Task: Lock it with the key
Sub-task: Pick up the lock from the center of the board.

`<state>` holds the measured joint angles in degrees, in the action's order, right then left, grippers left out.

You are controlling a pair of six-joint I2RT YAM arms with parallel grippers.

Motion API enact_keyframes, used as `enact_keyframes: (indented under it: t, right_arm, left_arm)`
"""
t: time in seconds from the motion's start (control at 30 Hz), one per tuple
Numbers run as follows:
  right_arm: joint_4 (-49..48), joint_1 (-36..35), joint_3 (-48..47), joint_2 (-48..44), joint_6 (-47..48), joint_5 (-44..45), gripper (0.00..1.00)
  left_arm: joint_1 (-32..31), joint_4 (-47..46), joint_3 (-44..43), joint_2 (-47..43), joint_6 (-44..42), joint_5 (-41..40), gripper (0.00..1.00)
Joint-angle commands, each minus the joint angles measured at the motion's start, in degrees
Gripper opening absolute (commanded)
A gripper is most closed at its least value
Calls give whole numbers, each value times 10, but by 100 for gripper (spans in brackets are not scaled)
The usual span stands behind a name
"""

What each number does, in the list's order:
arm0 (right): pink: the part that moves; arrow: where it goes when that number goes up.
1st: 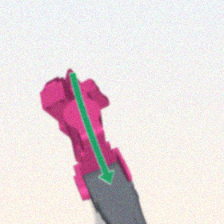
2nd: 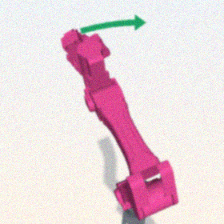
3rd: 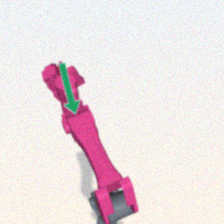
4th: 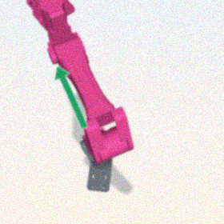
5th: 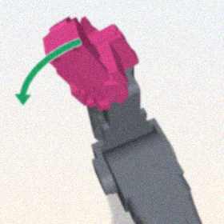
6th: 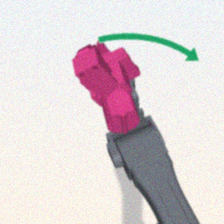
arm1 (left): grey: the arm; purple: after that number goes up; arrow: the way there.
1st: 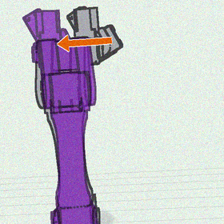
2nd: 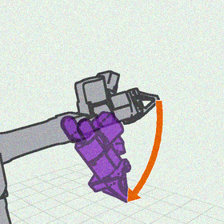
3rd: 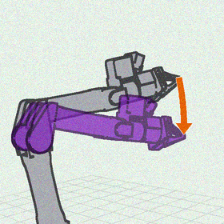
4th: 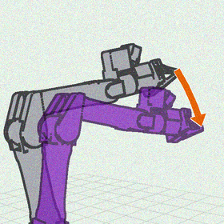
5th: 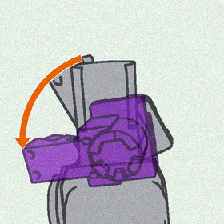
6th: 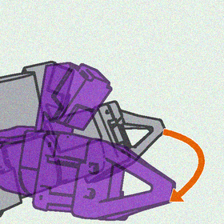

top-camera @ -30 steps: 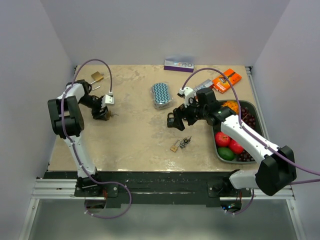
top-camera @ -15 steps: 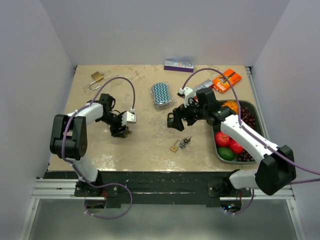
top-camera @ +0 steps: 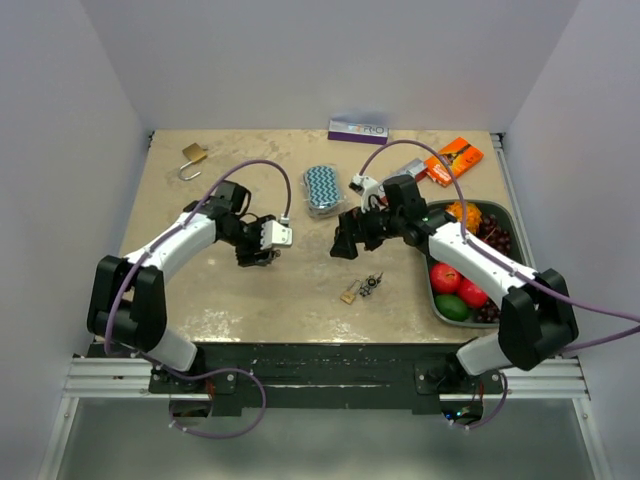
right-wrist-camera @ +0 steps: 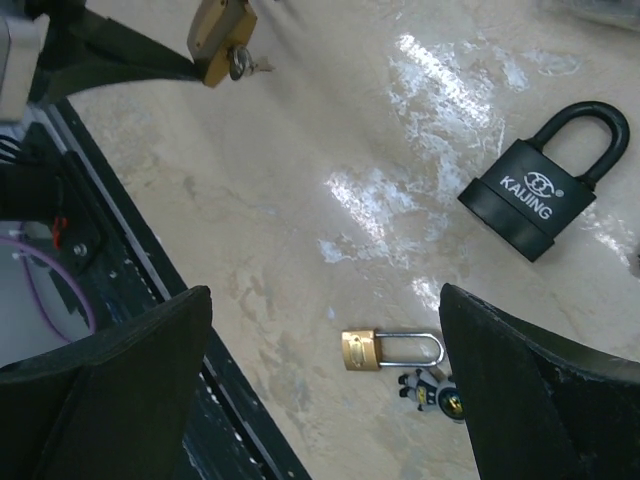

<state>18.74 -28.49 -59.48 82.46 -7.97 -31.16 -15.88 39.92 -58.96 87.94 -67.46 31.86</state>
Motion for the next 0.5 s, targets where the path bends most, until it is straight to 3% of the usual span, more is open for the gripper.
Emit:
enact_keyframes:
  t: [0.0, 0.17, 0.47]
  right_arm:
    - [-108, 1, 5, 26, -91, -40, 99]
    - [-219, -5, 20, 68, -195, -72, 97]
    - [-288, -63, 10, 120, -235, -71, 97]
  left_arm:
    - [-39, -34, -37, -36, 51, 10, 0]
    - [-92, -42, -41, -65, 89, -9, 0]
    - [-157, -35, -77, -83, 141, -29, 0]
